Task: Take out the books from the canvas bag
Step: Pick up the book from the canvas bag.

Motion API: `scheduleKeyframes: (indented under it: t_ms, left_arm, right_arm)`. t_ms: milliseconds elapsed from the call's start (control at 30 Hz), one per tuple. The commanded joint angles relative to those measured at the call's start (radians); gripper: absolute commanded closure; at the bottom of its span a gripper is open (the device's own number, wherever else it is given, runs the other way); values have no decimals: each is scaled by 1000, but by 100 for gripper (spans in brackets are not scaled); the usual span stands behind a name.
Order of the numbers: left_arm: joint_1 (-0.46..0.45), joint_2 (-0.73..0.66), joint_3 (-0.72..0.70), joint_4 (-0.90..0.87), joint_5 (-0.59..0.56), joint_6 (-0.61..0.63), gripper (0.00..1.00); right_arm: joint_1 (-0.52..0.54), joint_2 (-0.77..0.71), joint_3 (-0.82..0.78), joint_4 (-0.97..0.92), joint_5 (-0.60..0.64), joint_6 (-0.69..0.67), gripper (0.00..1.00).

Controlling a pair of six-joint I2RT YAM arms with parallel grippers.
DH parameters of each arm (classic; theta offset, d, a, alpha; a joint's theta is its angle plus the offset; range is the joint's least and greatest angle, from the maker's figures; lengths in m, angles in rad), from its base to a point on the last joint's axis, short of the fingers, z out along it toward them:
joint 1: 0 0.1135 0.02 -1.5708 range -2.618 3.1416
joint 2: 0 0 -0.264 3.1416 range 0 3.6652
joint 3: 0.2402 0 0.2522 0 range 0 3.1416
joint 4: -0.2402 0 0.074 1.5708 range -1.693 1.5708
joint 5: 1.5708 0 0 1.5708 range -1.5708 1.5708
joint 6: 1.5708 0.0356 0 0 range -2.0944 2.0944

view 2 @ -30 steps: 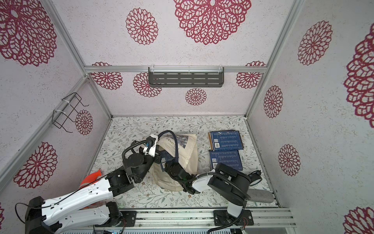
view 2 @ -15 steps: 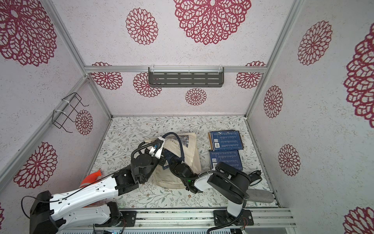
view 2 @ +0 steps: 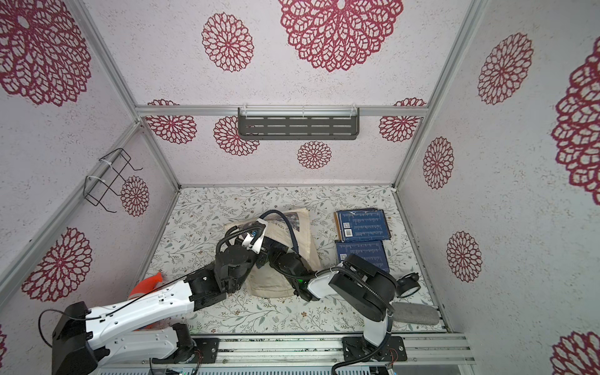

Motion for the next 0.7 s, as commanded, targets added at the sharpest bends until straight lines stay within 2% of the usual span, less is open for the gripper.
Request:
scheduleKeyframes:
  t_ms: [0, 133, 333, 667]
  left_arm:
    - [-12, 19, 58, 43, -30, 15, 100]
    - [-7, 50, 84, 1, -63, 7, 100]
    - [2, 94, 120, -52, -107, -11, 100]
    - [43, 156, 185, -173, -114, -96, 100]
  right_arm:
    - [-7, -10, 28, 39, -48, -23, 92]
    - [-7, -33, 20, 31, -92, -34, 100]
    - [-6, -98, 17, -30, -171, -113, 100]
    - [-7, -237, -31, -112, -207, -236, 100]
